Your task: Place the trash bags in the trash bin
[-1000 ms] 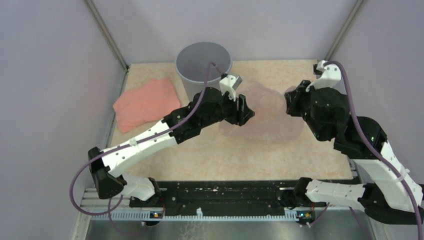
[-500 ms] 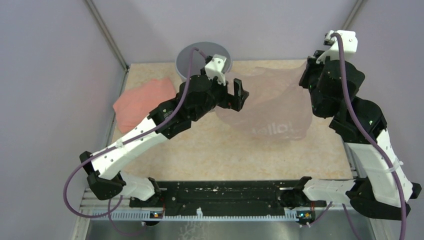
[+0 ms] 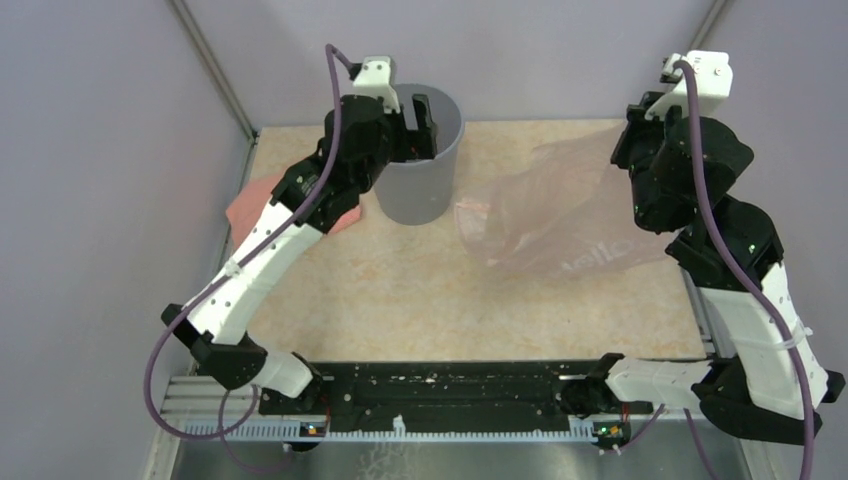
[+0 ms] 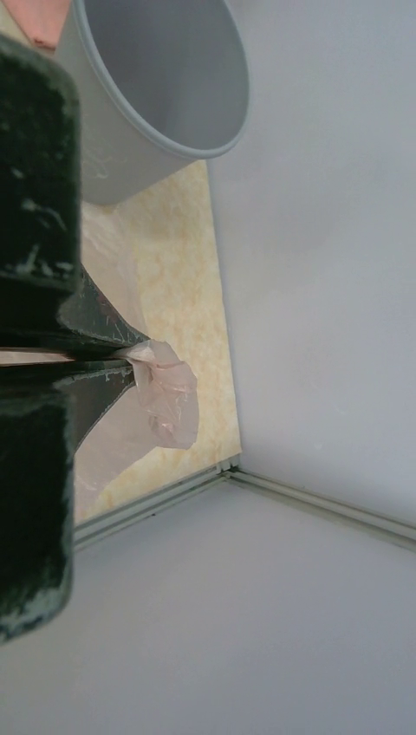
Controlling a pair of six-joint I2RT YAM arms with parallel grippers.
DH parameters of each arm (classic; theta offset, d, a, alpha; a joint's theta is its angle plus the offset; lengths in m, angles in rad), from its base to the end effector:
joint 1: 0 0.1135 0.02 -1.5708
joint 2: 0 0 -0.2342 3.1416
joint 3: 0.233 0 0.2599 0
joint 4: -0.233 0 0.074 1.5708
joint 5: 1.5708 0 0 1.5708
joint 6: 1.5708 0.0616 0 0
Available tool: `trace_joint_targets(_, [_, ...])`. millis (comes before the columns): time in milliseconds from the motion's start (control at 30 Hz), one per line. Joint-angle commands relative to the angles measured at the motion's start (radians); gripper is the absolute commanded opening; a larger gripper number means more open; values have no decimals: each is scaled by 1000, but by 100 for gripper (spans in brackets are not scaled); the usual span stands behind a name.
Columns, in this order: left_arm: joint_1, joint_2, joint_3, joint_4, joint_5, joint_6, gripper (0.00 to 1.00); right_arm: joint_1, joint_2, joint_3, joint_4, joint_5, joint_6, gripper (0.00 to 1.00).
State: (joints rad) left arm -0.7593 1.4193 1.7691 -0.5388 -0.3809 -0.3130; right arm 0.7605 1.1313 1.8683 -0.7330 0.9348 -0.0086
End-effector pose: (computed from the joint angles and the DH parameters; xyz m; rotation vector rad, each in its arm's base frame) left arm 0.2555 -0.2109 0.4634 0.1149 1.7637 -0.4480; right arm 0.1630 0.0867 0.5403 0.1325 1.5646 -0.1412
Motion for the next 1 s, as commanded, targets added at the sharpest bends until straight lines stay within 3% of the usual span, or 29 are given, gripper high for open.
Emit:
trace_joint_targets(0, [103, 80, 121, -75, -26, -37, 98, -9, -25, 60, -9, 4, -17, 0])
trace_joint_targets(200, [244, 148, 122, -104, -85, -32, 95, -9, -8, 79, -82, -39, 1, 0])
trace_joint_targets(400, [378, 232, 118, -123, -30, -32, 86, -9, -27, 74, -101, -54, 28, 0])
trace_joint_targets(967, [416, 429, 203, -169, -29, 44, 49, -9, -11, 174, -134, -103, 22, 0])
